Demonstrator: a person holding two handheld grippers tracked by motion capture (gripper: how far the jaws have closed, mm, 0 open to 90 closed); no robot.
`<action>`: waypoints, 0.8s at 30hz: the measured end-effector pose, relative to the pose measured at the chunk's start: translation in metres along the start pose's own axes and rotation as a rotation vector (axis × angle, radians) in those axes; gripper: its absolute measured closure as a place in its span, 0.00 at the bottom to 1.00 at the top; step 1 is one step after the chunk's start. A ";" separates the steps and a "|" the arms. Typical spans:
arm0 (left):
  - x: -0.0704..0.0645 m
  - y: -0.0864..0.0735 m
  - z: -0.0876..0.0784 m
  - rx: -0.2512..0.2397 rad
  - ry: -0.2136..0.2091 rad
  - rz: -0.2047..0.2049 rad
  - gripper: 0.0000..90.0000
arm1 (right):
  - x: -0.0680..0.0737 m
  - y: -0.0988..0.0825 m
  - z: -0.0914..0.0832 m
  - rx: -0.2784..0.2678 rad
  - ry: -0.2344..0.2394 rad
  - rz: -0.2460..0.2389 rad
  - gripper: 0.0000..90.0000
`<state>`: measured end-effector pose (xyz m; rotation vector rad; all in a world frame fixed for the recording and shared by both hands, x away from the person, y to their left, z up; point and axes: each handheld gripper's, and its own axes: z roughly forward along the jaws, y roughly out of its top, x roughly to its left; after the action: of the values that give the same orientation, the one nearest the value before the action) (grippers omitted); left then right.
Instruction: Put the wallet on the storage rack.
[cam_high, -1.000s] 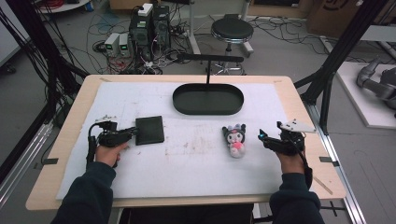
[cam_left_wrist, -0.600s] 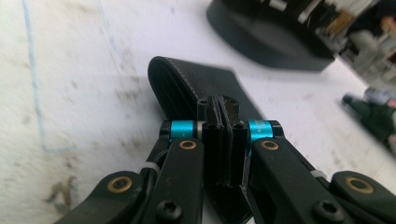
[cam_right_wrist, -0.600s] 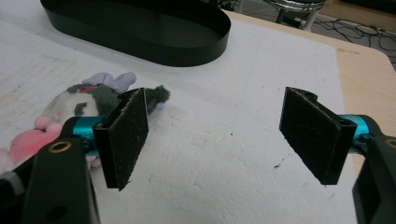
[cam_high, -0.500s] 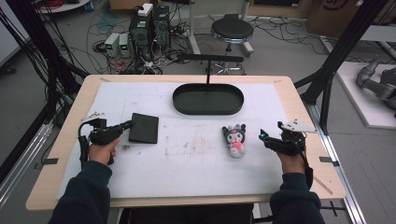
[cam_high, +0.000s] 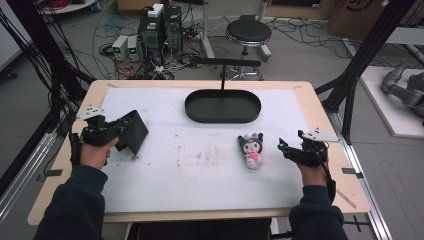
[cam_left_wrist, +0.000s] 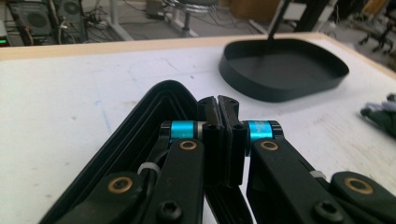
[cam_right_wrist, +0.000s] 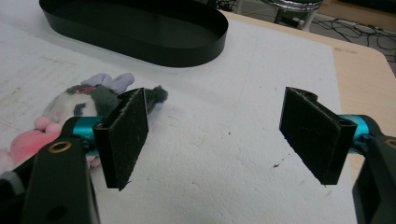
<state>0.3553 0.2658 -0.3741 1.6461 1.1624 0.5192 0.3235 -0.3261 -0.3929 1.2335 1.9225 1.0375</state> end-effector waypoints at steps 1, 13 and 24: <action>-0.004 -0.002 0.002 0.006 -0.009 0.010 0.98 | 0.000 0.000 0.000 0.000 0.000 0.000 0.27; -0.029 -0.015 0.011 0.013 -0.066 0.053 0.98 | -0.001 -0.001 -0.002 -0.002 -0.001 0.006 0.27; -0.033 -0.014 0.013 0.025 -0.076 0.059 0.94 | -0.001 -0.001 -0.003 -0.002 -0.001 0.006 0.27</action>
<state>0.3448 0.2313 -0.3859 1.7114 1.0718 0.4771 0.3214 -0.3281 -0.3925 1.2388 1.9178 1.0420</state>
